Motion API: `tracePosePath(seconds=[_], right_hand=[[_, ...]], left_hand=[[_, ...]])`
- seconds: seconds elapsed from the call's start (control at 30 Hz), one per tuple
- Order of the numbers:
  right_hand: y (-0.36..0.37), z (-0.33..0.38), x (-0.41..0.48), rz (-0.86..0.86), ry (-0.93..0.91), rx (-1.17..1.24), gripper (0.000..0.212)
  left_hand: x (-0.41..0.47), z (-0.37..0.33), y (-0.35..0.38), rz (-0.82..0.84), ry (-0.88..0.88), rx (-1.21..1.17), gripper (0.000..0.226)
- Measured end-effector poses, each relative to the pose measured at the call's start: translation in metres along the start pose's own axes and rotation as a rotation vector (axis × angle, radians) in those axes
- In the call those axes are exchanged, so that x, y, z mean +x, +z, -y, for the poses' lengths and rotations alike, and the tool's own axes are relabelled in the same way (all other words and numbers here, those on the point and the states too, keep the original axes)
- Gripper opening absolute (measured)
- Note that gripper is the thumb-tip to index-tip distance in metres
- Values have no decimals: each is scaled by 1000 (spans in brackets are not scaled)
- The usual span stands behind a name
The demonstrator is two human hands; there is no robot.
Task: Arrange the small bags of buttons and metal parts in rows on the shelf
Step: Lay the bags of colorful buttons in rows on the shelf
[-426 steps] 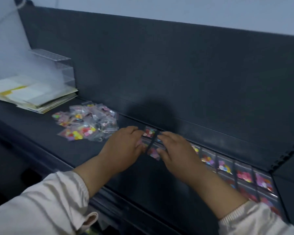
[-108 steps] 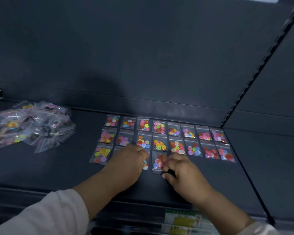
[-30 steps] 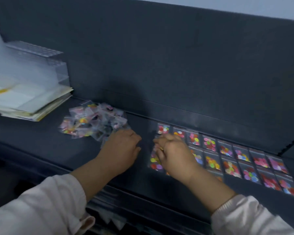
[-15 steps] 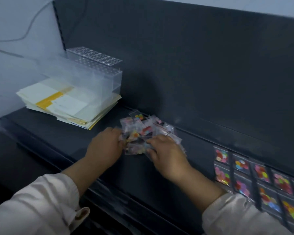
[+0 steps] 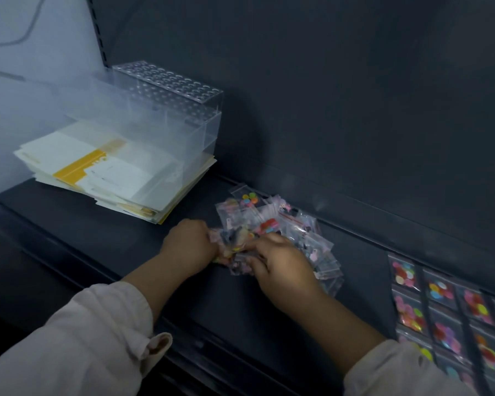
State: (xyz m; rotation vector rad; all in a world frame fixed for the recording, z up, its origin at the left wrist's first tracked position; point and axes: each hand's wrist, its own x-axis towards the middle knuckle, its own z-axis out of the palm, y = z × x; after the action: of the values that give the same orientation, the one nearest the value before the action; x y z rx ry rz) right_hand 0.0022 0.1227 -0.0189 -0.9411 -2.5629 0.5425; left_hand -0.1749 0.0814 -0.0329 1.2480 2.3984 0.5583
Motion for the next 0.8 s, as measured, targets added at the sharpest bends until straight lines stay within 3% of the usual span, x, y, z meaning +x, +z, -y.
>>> tracePosePath(seconds=[0.13,0.33,0.47,0.63,0.8], right_hand=[[0,3,0,-1,6,6,23],[5,15,6,-58,113,264,19],[7,25,13,-75,249,552,13],[5,31,15,-96,290,674,11],[-6,40,8,-100,376,914,4]], left_hand=[[-5,5,-4,-18,-36,-161,28],[-16,14,-20,-97,-175,-765,18],[-25,13,-30,-152,-97,-770,19],[-31,14,-37,-198,-49,-853,25],[-44,-4,-43,-54,-59,-1073,18]])
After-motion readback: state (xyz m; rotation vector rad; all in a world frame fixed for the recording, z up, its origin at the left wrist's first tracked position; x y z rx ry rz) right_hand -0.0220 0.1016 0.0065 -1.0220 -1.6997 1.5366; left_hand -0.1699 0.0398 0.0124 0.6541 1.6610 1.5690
